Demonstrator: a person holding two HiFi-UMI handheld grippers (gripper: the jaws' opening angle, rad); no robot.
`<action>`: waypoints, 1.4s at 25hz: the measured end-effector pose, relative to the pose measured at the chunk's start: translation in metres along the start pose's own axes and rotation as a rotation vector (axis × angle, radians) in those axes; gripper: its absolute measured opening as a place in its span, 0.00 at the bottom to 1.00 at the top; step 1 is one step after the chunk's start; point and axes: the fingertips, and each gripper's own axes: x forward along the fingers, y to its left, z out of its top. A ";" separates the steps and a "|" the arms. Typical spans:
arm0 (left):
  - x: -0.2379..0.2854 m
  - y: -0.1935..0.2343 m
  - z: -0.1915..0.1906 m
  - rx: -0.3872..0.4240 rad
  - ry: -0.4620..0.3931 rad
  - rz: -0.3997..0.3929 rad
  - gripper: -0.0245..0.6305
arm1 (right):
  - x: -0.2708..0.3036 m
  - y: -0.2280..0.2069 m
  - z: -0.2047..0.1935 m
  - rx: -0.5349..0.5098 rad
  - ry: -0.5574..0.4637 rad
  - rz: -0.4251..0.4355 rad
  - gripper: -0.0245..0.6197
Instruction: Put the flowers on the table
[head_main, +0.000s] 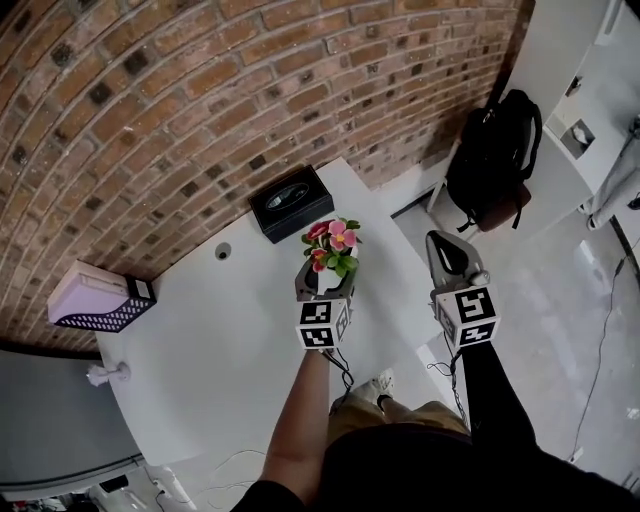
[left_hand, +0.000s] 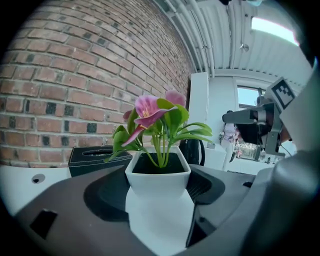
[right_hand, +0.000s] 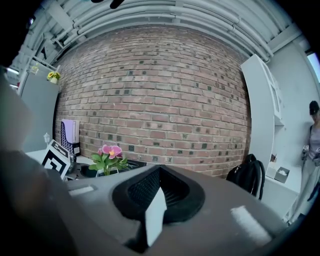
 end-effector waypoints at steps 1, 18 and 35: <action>0.005 0.000 -0.005 0.019 0.009 0.008 0.56 | -0.001 -0.002 -0.002 -0.002 0.005 -0.002 0.04; 0.051 0.003 -0.068 0.001 0.138 0.034 0.56 | -0.013 -0.022 -0.025 -0.045 0.069 -0.029 0.04; 0.056 0.009 -0.106 0.088 0.248 0.054 0.56 | -0.019 -0.015 -0.035 -0.023 0.083 -0.024 0.04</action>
